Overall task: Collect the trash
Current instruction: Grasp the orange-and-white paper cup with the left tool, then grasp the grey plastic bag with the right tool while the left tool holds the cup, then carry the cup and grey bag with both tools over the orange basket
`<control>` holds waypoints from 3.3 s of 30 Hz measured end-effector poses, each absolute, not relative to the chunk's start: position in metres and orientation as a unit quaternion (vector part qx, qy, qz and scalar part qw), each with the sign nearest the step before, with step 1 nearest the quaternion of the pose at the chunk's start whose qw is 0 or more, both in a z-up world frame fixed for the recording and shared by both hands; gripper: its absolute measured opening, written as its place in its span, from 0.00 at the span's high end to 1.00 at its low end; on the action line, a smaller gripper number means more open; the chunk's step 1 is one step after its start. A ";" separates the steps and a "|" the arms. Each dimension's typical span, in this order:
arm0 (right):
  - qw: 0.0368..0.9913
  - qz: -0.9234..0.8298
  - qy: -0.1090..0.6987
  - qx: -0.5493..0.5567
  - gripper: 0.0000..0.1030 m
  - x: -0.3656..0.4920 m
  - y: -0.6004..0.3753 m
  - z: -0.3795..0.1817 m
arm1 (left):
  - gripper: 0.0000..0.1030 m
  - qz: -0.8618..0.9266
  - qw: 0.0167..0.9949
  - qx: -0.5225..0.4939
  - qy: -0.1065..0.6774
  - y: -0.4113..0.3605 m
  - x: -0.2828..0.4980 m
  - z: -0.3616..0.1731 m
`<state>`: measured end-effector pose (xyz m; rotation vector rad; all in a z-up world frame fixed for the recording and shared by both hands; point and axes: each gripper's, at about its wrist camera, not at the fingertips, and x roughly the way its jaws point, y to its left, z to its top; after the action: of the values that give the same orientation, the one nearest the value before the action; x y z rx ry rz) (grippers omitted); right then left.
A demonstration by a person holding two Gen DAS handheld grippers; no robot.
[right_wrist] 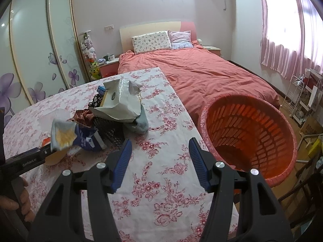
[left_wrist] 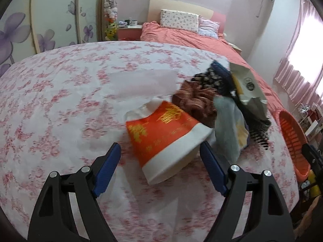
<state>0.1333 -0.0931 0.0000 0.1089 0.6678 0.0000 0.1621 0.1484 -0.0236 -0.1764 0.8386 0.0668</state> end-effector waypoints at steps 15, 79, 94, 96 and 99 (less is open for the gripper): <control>0.943 0.013 0.329 0.049 0.44 0.138 -0.081 0.000 | 0.76 0.022 0.907 -0.100 0.408 0.172 0.166 -0.036; 0.931 0.070 0.345 0.092 0.64 0.242 -0.050 0.005 | 0.94 0.003 0.944 -0.118 0.309 0.161 0.177 0.031; 0.942 0.034 0.308 0.130 0.64 0.206 -0.117 0.030 | 0.94 -0.053 0.948 -0.106 0.296 0.105 0.190 0.046; 0.942 0.024 0.305 0.136 0.64 0.202 -0.127 0.032 | 0.94 -0.065 0.947 -0.104 0.296 0.093 0.192 0.047; 0.944 0.008 0.298 0.144 0.64 0.193 -0.147 0.035 | 0.94 -0.086 0.946 -0.098 0.295 0.072 0.196 0.049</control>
<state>0.1925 -0.1468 0.0346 0.2928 0.6075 0.0154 0.1959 0.0723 0.0486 -0.2005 0.6013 -0.1759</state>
